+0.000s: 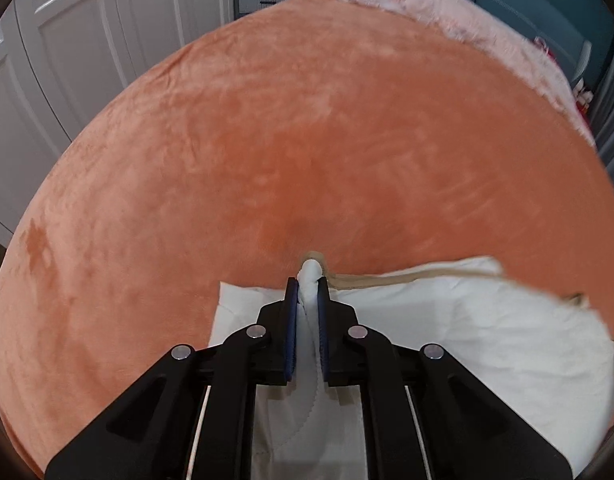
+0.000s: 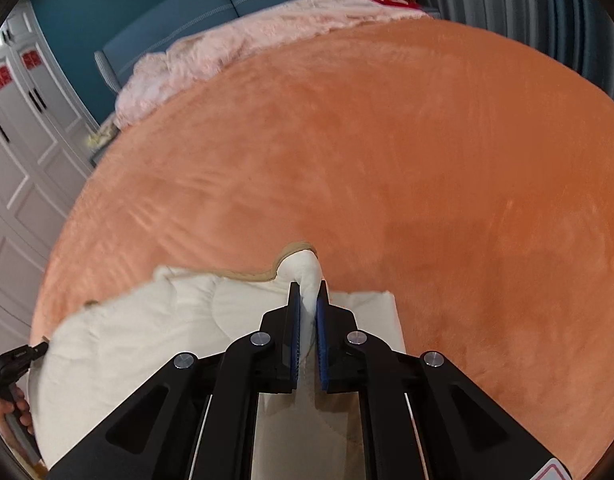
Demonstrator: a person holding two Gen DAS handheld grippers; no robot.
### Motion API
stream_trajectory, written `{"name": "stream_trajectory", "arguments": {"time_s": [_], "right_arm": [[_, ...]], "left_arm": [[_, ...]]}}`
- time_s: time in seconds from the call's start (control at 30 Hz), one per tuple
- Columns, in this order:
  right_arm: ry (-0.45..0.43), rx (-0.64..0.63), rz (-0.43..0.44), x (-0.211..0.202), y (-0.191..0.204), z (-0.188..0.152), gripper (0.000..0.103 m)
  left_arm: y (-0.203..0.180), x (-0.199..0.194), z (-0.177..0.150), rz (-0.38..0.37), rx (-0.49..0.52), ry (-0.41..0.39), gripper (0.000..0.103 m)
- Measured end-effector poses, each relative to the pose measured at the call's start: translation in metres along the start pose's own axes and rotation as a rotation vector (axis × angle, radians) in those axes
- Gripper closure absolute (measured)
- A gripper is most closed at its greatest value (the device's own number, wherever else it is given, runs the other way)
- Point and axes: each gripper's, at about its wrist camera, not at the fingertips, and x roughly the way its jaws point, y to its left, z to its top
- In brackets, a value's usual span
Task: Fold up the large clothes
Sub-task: 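Grasp the jacket hem edge with both tools side by side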
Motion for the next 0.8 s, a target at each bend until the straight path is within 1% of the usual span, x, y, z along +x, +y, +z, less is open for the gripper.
{"name": "stream_trajectory", "arguments": {"time_s": [0.07, 0.17, 0.33, 0.4, 0.53, 0.63, 0.67, 0.7, 0.73, 0.77, 0.8], "right_arm": [[0.018, 0.007, 0.001, 0.012, -0.004, -0.005, 0.097], [0.029, -0.008, -0.005, 0.022, -0.004, -0.012, 0.096], [0.001, -0.055, -0.041, 0.031, 0.004, -0.023, 0.096], [-0.011, -0.066, -0.054, 0.033, 0.006, -0.025, 0.096], [-0.024, -0.072, -0.069, 0.034, 0.007, -0.027, 0.096], [-0.023, -0.06, -0.054, 0.032, 0.005, -0.026, 0.094], [-0.018, -0.051, -0.048, 0.029, 0.004, -0.024, 0.094], [-0.019, -0.036, -0.05, 0.023, 0.002, -0.019, 0.091], [-0.046, -0.007, -0.072, 0.009, -0.001, -0.013, 0.078], [-0.101, 0.026, -0.094, -0.01, -0.003, -0.008, 0.072], [-0.146, 0.041, -0.108, -0.024, -0.001, -0.006, 0.071]], "left_arm": [[0.0, 0.011, -0.007, 0.011, 0.005, 0.0, 0.092], [0.0, 0.019, -0.013, 0.024, 0.014, -0.023, 0.09], [-0.008, 0.024, -0.022, 0.066, 0.03, -0.087, 0.089], [-0.009, 0.025, -0.024, 0.071, 0.029, -0.103, 0.089], [-0.008, 0.027, -0.024, 0.067, 0.022, -0.113, 0.089], [-0.008, 0.024, -0.023, 0.069, 0.023, -0.11, 0.087], [-0.008, 0.022, -0.021, 0.073, 0.021, -0.1, 0.083], [-0.006, 0.019, -0.017, 0.084, 0.02, -0.087, 0.072], [-0.004, 0.01, -0.013, 0.114, 0.012, -0.081, 0.065], [0.001, -0.005, -0.01, 0.134, -0.005, -0.096, 0.055], [0.005, -0.019, -0.008, 0.142, -0.02, -0.12, 0.05]]}}
